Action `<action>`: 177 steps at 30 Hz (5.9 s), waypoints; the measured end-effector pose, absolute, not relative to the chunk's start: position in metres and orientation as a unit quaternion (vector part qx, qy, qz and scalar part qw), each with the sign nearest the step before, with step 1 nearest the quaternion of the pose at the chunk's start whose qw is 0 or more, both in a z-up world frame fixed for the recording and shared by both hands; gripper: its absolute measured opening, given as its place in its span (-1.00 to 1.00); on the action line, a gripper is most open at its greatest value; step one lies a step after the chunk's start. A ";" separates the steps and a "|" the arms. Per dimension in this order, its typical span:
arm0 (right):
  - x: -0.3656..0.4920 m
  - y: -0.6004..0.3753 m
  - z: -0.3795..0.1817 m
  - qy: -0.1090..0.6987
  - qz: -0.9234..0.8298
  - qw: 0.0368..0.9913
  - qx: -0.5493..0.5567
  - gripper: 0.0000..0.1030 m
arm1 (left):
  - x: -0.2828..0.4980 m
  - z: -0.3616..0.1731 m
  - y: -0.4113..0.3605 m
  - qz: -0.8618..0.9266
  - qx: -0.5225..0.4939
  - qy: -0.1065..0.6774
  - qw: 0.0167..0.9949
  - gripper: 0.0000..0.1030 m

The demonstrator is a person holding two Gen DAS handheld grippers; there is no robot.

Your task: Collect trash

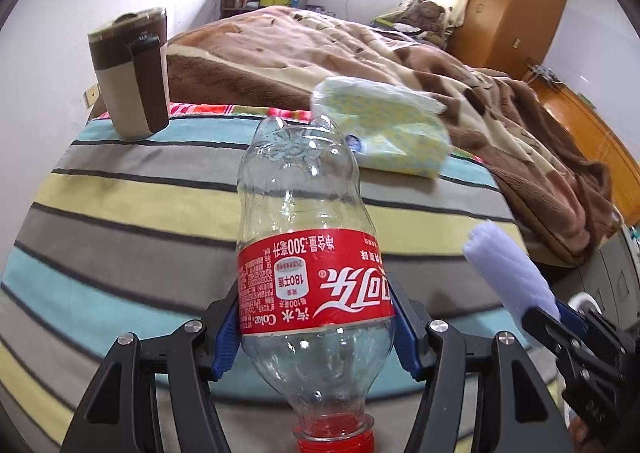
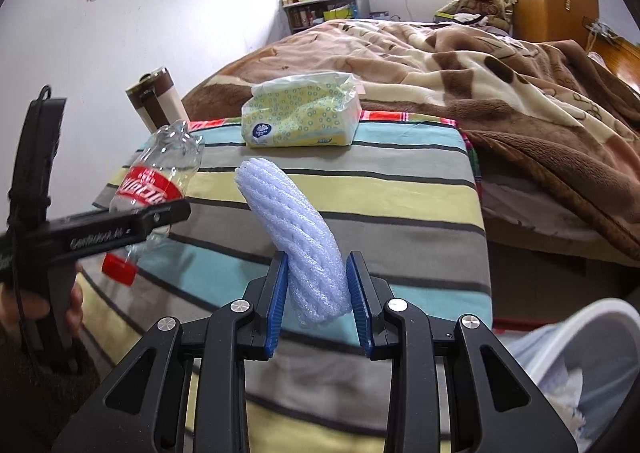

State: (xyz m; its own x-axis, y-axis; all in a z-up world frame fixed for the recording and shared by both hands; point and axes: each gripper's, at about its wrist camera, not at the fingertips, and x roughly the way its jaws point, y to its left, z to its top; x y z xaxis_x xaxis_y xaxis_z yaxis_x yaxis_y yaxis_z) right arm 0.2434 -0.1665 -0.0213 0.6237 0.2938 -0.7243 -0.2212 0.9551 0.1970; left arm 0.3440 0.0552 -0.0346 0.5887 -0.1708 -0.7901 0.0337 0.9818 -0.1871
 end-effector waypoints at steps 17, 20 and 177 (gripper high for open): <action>0.165 -0.206 0.007 0.358 0.108 0.923 0.088 -0.39 | 0.224 0.014 0.003 -0.121 -0.051 0.401 0.907 0.23; 0.155 -0.218 0.009 0.352 0.094 0.926 0.094 -0.39 | 0.210 0.019 -0.012 -0.135 -0.047 0.395 0.907 0.23; -0.007 -0.270 -0.003 0.249 -0.101 0.957 0.106 0.38 | 0.024 0.011 -0.119 -0.155 0.040 0.300 0.940 0.47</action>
State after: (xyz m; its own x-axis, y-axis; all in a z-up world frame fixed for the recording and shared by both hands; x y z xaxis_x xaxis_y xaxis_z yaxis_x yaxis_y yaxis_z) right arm -0.0067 -0.2704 -0.0034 0.8554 -0.1412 -0.4984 0.2472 0.9568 0.1532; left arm 0.0236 -0.1186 0.0113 0.7720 -0.2676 -0.5765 0.3152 0.9488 -0.0184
